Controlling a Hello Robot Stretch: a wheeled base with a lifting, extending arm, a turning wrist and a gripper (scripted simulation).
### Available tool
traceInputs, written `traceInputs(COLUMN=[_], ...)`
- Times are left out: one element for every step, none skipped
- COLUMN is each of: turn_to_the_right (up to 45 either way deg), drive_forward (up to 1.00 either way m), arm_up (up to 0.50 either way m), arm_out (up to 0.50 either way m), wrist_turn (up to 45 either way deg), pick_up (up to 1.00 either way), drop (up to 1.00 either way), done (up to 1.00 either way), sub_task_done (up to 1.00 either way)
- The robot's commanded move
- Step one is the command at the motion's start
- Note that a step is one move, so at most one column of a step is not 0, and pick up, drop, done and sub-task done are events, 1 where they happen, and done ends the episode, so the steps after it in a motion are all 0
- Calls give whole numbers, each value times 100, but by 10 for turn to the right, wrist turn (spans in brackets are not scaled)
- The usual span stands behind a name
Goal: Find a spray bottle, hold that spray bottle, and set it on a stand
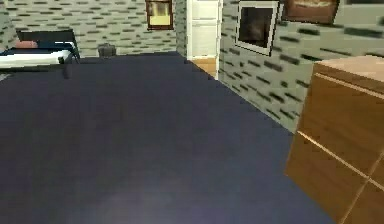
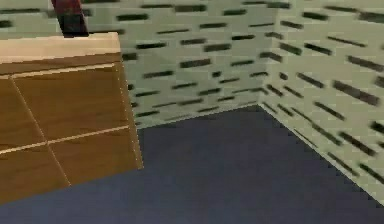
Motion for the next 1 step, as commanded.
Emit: traceInputs(turn_to_the_right=[0], drive_forward=[100], arm_up=[0], arm_out=[0], wrist_turn=[0], pick_up=[0], drop=[0], done=[0], sub_task_done=[0])
